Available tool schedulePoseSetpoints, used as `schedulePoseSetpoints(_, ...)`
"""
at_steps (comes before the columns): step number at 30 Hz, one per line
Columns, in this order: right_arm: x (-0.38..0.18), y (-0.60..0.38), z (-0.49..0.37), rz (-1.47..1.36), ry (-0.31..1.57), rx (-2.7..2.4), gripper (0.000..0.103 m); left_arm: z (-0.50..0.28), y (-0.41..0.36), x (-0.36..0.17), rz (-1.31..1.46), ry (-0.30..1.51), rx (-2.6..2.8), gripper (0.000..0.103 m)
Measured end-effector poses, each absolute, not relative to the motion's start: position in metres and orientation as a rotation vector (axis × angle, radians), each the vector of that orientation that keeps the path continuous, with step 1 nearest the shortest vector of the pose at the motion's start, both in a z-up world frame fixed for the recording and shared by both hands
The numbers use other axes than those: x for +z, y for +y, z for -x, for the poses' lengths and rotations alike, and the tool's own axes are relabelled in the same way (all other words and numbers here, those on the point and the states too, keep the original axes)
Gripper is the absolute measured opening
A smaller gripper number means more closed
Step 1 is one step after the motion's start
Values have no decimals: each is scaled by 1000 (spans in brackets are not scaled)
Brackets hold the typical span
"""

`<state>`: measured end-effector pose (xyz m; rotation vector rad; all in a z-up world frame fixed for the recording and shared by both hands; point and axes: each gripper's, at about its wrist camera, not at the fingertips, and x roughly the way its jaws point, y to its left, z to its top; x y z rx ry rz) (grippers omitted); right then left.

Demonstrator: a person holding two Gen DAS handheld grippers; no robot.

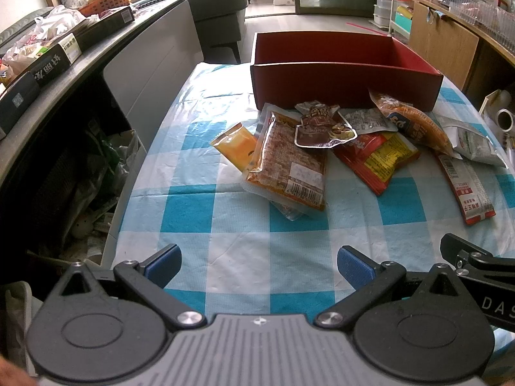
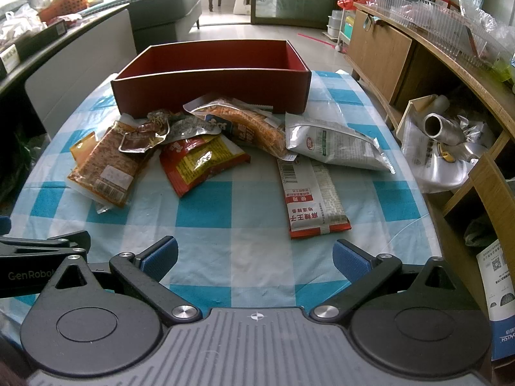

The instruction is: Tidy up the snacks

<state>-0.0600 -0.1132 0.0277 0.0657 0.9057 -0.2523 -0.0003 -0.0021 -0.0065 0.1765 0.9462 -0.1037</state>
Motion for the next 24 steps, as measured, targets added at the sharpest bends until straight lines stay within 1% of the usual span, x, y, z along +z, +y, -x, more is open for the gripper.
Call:
schedulePoseSetpoints(20, 27, -114, 60, -68, 909, -246, 103, 0, -1, -8, -173, 948, -117, 99)
schedulePoseSetpoints(24, 30, -127, 61, -95, 892, -259, 103, -8, 11, -9, -120, 958, -101, 99)
